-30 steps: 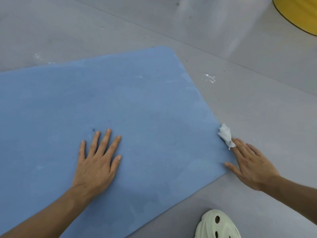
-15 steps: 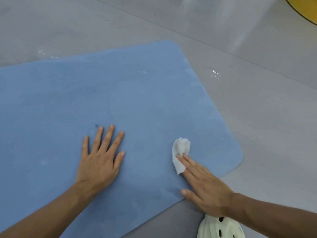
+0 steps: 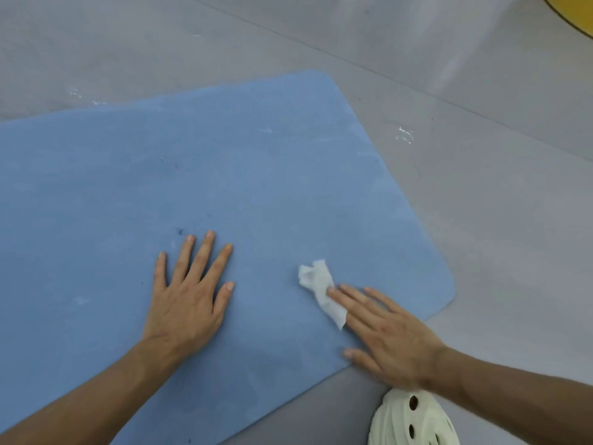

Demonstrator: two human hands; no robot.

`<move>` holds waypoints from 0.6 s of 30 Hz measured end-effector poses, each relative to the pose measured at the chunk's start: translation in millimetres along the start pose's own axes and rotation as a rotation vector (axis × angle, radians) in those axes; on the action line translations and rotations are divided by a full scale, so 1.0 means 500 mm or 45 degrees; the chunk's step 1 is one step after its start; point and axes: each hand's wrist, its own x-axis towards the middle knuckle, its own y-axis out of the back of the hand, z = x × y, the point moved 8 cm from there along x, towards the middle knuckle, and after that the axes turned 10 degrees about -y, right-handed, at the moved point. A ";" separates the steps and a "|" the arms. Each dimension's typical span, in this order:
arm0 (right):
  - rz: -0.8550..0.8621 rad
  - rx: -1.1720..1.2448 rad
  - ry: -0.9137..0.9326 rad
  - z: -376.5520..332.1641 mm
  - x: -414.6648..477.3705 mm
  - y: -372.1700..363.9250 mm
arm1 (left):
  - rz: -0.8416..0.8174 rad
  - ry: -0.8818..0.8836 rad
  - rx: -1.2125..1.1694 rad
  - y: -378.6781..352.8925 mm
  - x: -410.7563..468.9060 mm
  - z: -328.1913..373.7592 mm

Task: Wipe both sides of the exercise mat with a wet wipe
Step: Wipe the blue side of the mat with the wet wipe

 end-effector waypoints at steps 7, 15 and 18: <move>0.067 0.178 -0.573 0.146 0.081 0.004 | -0.009 -0.012 0.005 -0.001 -0.001 -0.002; 0.178 0.532 -0.729 0.074 0.175 0.008 | 0.000 -0.061 -0.040 0.003 -0.030 -0.018; 0.193 0.541 -0.614 0.010 0.205 0.023 | 0.002 -0.039 -0.040 0.007 -0.051 -0.034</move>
